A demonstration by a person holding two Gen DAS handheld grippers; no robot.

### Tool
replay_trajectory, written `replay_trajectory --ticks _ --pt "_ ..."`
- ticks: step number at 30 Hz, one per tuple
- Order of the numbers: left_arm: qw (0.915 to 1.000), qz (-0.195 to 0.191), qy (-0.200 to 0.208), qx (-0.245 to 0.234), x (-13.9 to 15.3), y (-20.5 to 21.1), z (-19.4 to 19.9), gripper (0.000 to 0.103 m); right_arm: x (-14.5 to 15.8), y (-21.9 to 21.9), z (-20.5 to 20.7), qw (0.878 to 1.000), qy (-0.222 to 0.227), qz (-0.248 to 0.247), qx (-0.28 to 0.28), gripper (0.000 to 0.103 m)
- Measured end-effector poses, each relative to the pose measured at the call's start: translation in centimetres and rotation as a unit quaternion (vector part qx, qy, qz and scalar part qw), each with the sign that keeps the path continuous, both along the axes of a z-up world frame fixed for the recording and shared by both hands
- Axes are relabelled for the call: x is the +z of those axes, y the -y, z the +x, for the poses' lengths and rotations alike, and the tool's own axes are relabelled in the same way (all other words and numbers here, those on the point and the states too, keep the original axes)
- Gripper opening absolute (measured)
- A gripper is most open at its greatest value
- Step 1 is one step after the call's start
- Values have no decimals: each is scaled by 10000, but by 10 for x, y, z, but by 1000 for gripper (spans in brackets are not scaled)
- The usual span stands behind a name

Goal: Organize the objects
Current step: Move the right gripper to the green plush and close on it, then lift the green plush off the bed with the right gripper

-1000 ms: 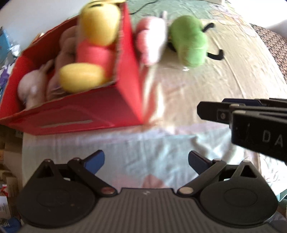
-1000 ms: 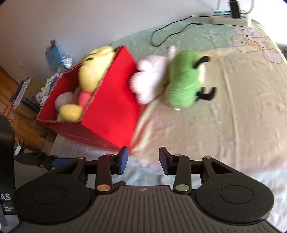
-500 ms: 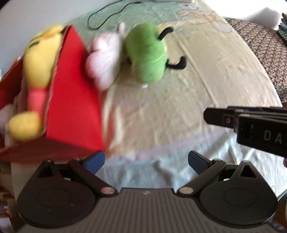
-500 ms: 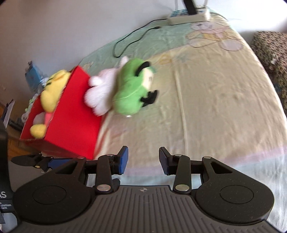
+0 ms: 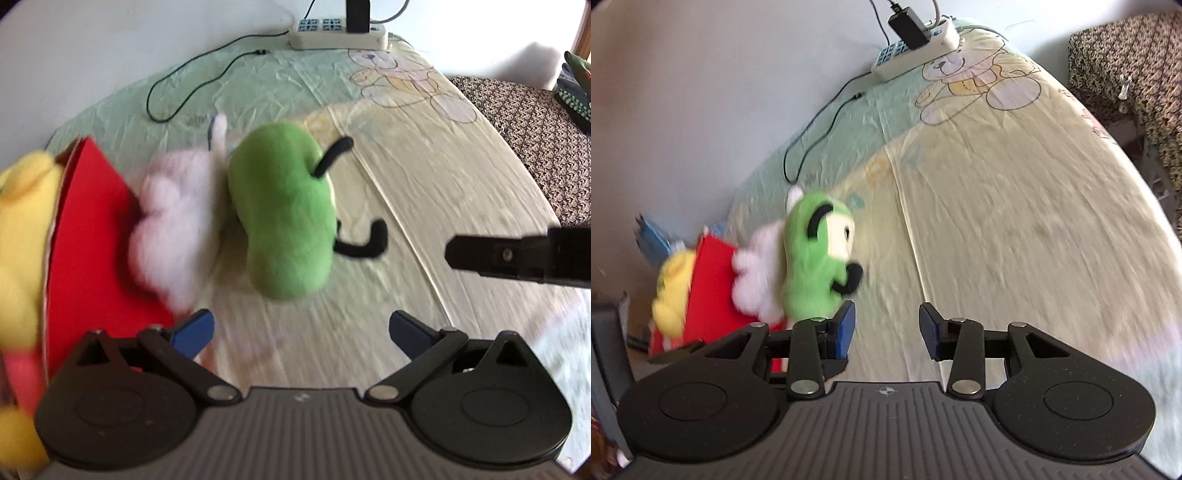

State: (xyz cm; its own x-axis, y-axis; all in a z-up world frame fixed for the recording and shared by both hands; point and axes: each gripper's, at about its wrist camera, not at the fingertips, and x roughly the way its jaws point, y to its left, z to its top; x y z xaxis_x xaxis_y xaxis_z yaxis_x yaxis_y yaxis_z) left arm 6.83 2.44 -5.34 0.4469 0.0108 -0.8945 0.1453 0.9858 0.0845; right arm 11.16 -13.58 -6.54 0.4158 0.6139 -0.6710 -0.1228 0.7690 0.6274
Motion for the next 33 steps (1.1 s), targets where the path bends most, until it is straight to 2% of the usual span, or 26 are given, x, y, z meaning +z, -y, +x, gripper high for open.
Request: replay_trajectory --ticks 2,6,8,9,11,14,15,20,22,24,26,33 --pt "10000 13 70 -61 -2 0 9 101 -3 -2 11 9996 -83 274 -32 43" --pt "9998 -197 86 -33 -7 -7 27 101 -11 -10 29 9971 -245 720 -31 43" --pt "9997 -220 45 -20 -13 -9 36 92 -17 -15 38 9961 -299 835 -23 44" --pt "9997 -239 -4 -38 -15 -11 38 84 -20 -19 42 9956 -314 883 14 44" --pt "9997 -235 -59 -50 -20 -13 43 81 -25 -26 49 9947 -375 949 81 45" --pt "9995 -268 -59 -143 -24 -15 47 68 -34 -38 59 9929 -494 1059 233 47" --pt "9993 -323 -98 -156 -25 -16 49 64 -38 -40 61 9921 -533 1102 268 50" --pt "9990 -399 -110 -167 -28 -17 53 59 -46 -47 68 9894 -565 1303 289 60" --pt "9989 -415 -110 -169 -28 -16 54 58 -50 -46 69 9873 -606 1441 272 58" --pt "9986 -467 -140 -194 -28 -15 53 58 -51 -44 68 9839 -644 1641 280 43" --pt "9982 -521 -161 -241 -26 -12 51 58 -48 -41 65 9823 -626 1744 287 36" --pt "9956 -761 -269 -483 -19 5 35 58 -35 -22 50 9809 -594 1830 284 35"
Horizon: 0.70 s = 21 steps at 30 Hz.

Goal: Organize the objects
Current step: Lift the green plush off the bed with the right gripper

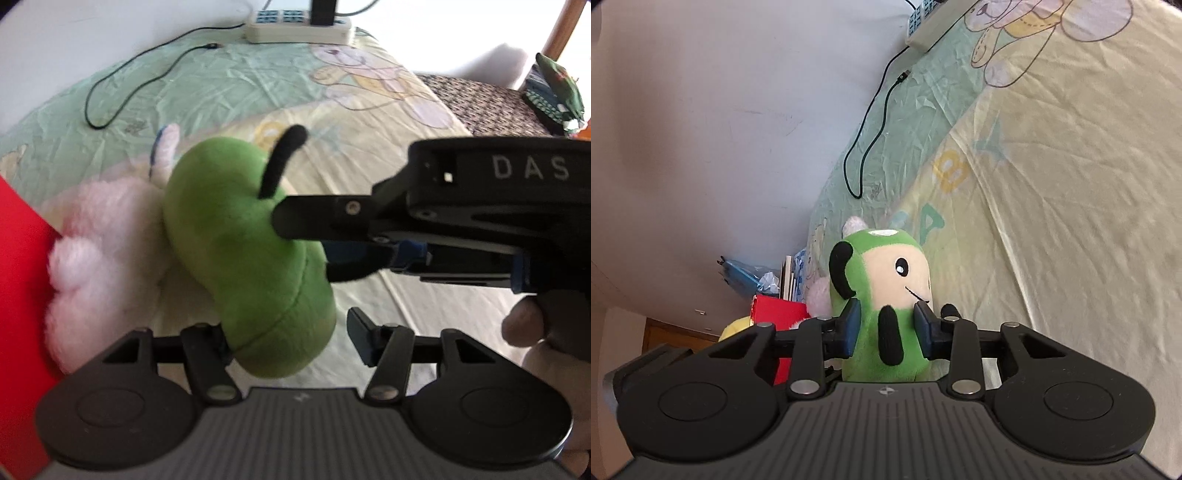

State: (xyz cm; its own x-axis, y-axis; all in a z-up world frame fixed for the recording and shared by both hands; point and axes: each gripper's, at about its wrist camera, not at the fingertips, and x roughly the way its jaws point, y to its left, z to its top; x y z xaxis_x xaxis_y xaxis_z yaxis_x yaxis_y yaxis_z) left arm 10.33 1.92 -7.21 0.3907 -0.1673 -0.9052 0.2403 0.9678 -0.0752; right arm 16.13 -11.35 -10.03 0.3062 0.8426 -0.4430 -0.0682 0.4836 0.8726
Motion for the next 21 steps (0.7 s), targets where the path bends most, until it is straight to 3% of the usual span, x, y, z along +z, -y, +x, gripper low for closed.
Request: replay_trajectory --ticks 11,21 --pt "9966 -214 -135 -790 7 37 -61 58 12 39 -47 9996 42 -271 -86 35" --pt "9895 -179 -189 -1423 7 55 -120 58 27 49 -94 9950 514 -834 190 36"
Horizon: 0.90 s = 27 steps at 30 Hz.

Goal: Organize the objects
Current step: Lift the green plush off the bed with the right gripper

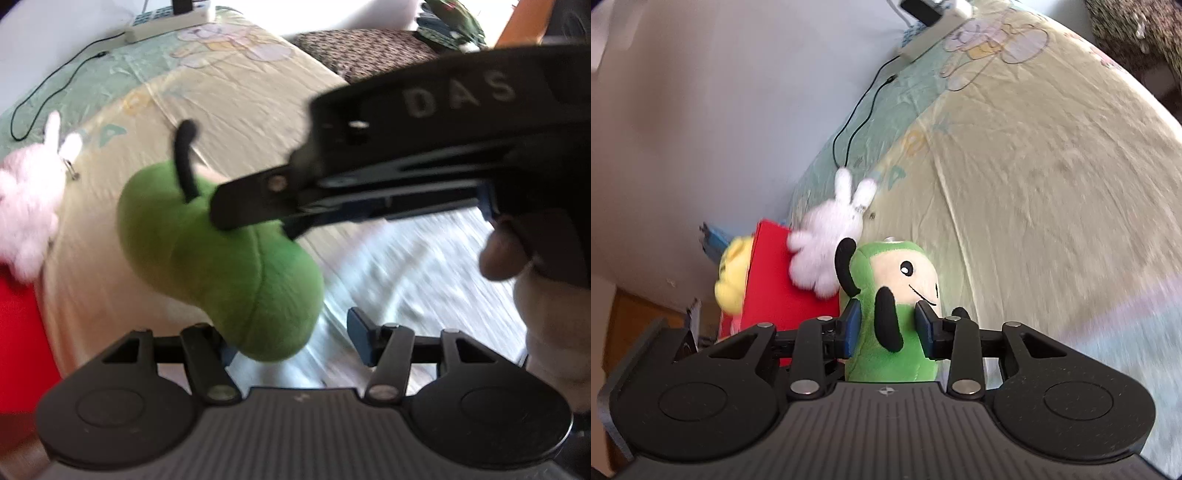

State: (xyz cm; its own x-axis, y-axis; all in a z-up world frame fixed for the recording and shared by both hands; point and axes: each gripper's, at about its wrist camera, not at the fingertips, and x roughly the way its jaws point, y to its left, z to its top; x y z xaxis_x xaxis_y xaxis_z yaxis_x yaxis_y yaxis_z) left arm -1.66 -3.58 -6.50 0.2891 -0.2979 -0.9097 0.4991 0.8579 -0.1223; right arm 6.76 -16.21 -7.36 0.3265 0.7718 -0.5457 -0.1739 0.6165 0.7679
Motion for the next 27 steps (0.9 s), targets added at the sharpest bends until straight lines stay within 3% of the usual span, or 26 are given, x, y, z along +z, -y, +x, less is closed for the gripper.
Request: replay_trajectory --ticks 5,11,16,20,23,27 --pt "9998 -64 -64 -148 0 0 -22 58 10 -13 -17 9983 351 -322 329 37" --pt "9998 -92 -156 108 -6 -16 -33 58 14 -22 -25 9961 435 -395 651 40" --pt "9993 -133 -4 341 -1 -37 -49 81 10 -20 -25 9972 89 -83 740 43" --pt "9980 -338 53 523 6 -53 -55 87 8 -14 -27 9966 -107 285 766 45" --pt "9967 -471 74 659 13 -62 -59 90 5 -4 -21 9971 -236 538 489 45" --pt "9945 -480 111 927 14 -74 -57 92 -6 -3 -17 9983 -341 335 322 45"
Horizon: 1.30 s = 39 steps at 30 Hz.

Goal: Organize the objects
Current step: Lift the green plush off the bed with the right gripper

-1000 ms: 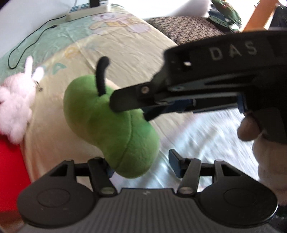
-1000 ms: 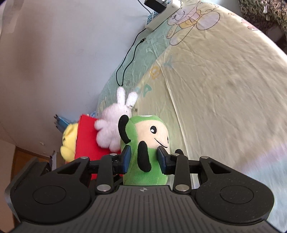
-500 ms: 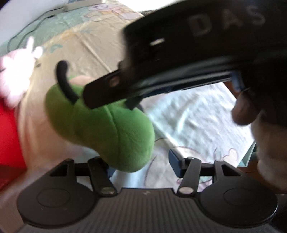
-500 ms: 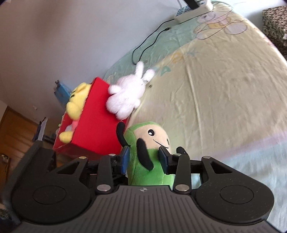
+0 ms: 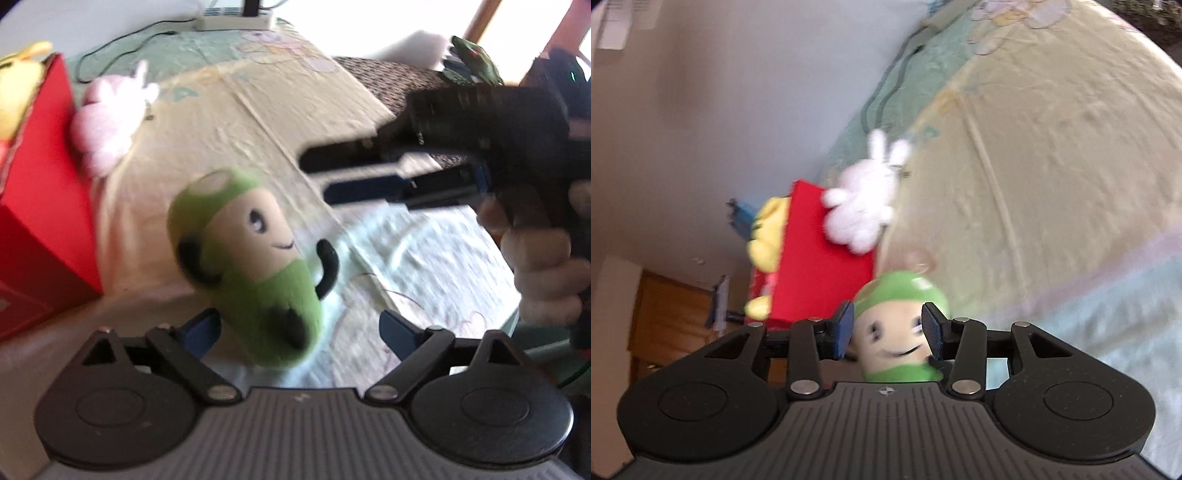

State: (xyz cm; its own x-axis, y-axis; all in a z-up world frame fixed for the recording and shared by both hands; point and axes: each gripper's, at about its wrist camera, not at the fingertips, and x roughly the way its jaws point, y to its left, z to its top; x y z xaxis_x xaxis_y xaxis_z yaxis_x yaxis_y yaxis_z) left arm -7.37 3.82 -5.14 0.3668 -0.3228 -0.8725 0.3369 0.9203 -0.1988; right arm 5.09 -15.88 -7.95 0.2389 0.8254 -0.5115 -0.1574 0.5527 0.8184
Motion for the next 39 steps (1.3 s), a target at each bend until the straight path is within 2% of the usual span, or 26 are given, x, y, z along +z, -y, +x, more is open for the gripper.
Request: replay_trajectory --ticks 2,5,10,14,19,22,30,39 --pt "9998 79 -74 159 -3 -3 5 91 -8 -7 -2 9999 -48 -80 145 45" --pt "9996 -39 -95 275 -2 -11 11 91 -18 -21 -6 9992 -94 -189 352 45" --pt "9987 14 -138 484 -6 -19 22 90 -25 -39 -6 9982 -151 -116 573 47" --pt "9978 106 -112 645 -10 -22 27 91 -24 -53 -2 9977 -49 -191 646 57" --pt "9967 171 -228 755 -19 -26 28 90 -31 -65 -2 9969 -166 -130 759 58" --pt "9964 143 -267 793 -20 -29 28 89 -36 -67 -4 9961 -370 34 796 55" --pt "9982 190 -33 569 -3 -19 21 89 -18 -58 -15 9965 -52 3 829 53" --pt "9977 191 583 279 33 -4 15 89 18 -36 -27 9967 493 111 631 53"
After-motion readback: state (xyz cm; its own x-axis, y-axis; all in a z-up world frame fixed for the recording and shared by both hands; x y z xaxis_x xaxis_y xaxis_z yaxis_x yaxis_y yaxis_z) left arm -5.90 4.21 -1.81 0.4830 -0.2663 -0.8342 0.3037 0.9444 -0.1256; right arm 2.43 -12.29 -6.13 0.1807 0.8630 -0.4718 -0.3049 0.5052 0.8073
